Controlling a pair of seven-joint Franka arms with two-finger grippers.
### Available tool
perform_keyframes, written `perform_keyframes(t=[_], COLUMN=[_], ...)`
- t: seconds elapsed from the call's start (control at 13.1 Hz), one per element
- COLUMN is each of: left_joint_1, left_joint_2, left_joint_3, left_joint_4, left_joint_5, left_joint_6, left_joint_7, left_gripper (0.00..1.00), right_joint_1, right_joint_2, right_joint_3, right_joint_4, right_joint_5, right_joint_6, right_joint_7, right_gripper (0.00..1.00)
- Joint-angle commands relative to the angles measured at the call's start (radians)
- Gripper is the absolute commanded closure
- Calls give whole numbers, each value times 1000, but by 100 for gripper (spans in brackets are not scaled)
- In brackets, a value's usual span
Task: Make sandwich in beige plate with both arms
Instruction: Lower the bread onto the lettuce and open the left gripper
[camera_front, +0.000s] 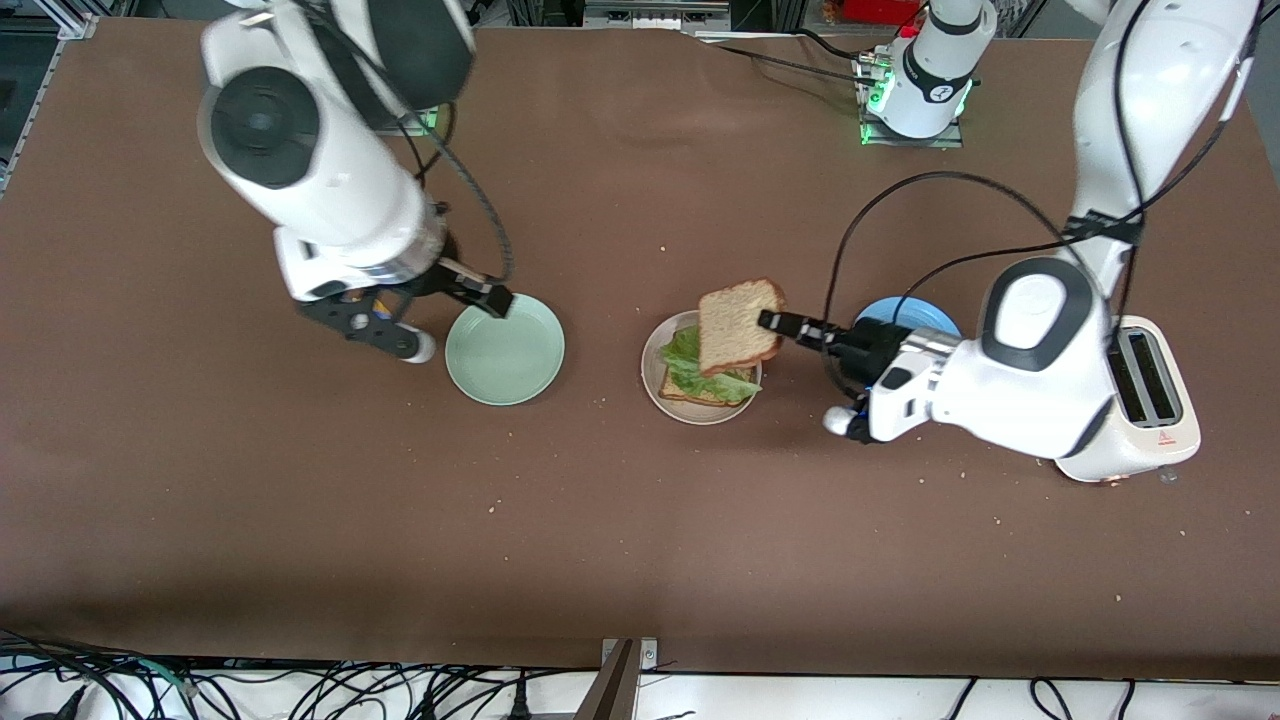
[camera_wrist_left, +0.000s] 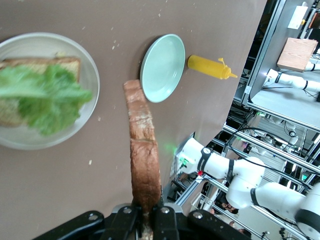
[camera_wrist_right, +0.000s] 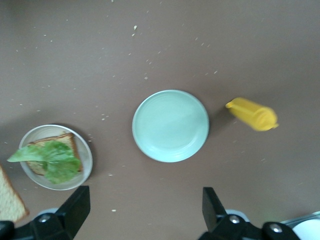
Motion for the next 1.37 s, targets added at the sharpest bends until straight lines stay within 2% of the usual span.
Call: perform_keyframes(t=[0.0,0.23,0.53,0.76,0.84,0.91,1.06,1.29], left_joint_1=[-14,1,31,18,12,11,11,8], left_joint_2=[58,135,146,157,157,160,157,131], left_joint_3=[-1,2,4,5,5,7,8,10], left_joint_4=[-1,-48,-185,-239,-239,-243,-248,-239], left_joint_5=[-31,-39,-137,-145,-146,-143,-122,17], left_joint_6=[48,62,153,242,245,257,263,256], left_joint_7=[180,423,585,652,650,650,655,635], left_gripper=[100,100,100,100,80,4,0,0], right_joint_1=[9,5,-18,-23,-26,-41,-108,-249], right_joint_2=[-33,-32,-30,-29,-27,-21,-21,-30], right_joint_3=[-94,-178,-183,-200,-201,-198,-159,-10], right_joint_4=[-30,-55,-98,-110,-115,-118,-119,-116], right_joint_5=[-8,-2,-5,-5,-5,-4,-1,-37], right_joint_6=[-34,-18,0,20,28,32,35,43], right_joint_7=[-234,-498,-620,-674,-681,-709,-740,-752], right_gripper=[1,1,1,1,1,1,1,1])
